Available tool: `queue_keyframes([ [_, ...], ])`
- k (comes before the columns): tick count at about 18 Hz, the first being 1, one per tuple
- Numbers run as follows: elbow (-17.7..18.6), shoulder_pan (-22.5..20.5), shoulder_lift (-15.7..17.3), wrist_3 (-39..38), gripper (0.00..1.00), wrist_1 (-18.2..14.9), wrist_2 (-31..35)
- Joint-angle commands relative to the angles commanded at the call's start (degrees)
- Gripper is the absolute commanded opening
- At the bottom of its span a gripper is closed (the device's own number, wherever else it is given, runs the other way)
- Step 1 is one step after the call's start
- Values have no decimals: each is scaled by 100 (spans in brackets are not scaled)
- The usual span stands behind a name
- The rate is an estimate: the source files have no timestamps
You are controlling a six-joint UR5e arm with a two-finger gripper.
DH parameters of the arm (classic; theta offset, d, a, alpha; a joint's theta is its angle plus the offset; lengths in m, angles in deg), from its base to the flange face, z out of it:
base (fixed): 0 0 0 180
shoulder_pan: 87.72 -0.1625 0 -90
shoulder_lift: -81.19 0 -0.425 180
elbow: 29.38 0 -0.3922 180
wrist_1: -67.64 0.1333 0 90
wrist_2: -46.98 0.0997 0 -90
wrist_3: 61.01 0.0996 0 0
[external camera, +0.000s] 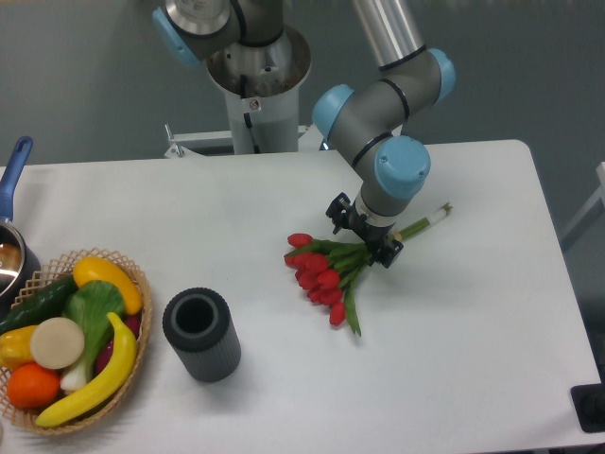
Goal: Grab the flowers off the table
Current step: 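Lower the open gripper around the tulip stems near the string tie, then lift the gripped tulip bouquet up off the table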
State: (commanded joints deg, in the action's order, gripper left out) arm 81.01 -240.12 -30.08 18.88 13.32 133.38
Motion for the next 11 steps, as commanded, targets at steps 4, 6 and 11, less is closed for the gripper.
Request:
queue_keyframes([
  [4, 26, 0, 0, -131, 45, 26, 9],
  [6, 35, 0, 9, -464, 29, 131, 0],
  [11, 18, -9, 149, -1054, 0, 167, 0],
])
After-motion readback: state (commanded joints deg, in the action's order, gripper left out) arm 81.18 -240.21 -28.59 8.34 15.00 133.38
